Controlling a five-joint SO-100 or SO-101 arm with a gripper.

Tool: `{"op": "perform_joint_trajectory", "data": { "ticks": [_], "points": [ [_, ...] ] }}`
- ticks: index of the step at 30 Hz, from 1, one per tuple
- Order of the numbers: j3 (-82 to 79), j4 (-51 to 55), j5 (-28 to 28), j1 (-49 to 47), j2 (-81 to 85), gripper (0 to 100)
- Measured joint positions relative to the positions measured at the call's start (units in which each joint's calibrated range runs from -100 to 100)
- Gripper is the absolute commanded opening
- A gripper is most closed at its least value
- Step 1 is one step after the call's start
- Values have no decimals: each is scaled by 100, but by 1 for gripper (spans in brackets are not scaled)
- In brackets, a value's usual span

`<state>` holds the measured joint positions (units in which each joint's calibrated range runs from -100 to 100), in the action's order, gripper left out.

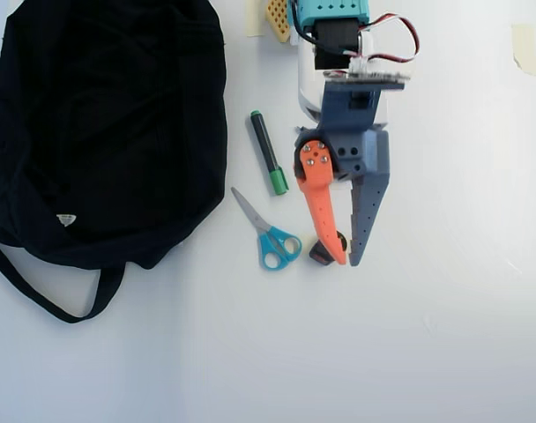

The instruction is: Put the bike light into the black bag

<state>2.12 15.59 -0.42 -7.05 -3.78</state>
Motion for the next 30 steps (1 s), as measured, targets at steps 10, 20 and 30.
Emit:
{"op": "perform_joint_trajectory", "data": {
  "ticks": [10, 20, 30],
  "points": [
    [-102, 1709, -933, -213, 8, 2],
    [-102, 3787, -1636, -228, 8, 2],
    [-102, 4345, -2379, -228, 8, 2]
  ]
}}
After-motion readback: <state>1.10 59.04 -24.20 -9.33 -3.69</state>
